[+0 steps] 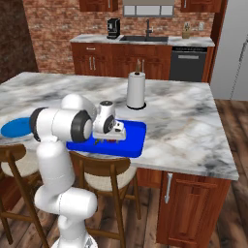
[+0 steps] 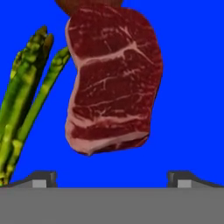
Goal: Create a steak meal by picking up the steak and asparagus from the tray and placing them on the plate. Leave the apple on the tray.
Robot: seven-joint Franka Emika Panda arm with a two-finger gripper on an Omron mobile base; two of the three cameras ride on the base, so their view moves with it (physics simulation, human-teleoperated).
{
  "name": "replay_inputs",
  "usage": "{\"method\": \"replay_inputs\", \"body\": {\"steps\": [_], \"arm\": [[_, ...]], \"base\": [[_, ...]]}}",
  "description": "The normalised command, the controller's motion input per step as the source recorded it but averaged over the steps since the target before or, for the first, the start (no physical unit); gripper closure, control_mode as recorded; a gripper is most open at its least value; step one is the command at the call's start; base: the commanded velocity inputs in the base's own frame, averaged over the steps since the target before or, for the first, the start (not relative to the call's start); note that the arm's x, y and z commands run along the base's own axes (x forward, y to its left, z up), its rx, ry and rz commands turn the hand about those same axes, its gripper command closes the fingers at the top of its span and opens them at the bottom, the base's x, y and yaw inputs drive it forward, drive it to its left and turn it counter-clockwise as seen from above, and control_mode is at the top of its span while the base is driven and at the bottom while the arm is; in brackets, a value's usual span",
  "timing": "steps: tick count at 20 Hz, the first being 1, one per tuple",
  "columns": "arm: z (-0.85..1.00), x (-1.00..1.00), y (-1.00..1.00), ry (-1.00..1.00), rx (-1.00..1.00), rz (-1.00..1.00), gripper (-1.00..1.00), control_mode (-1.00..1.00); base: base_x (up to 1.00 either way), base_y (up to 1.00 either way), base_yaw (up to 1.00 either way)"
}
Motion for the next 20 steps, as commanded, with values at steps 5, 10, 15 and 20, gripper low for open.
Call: {"method": "replay_inputs", "body": {"steps": [5,10,15,20], "arm": [[0.00,0.42,0.03,0.01,0.00,0.00,-1.00,-1.00],[-0.14,0.34,0.00,0.01,0.00,0.00,-1.00,-1.00],[-0.30,0.29,0.00,0.02,0.00,0.00,-1.00,-1.00],[-0.28,0.13,0.01,0.01,0.00,0.00,1.00,-1.00]], "base": [[0.00,0.00,0.00],[0.00,0.00,0.00],[0.00,0.00,0.00],[0.00,0.00,0.00]]}}
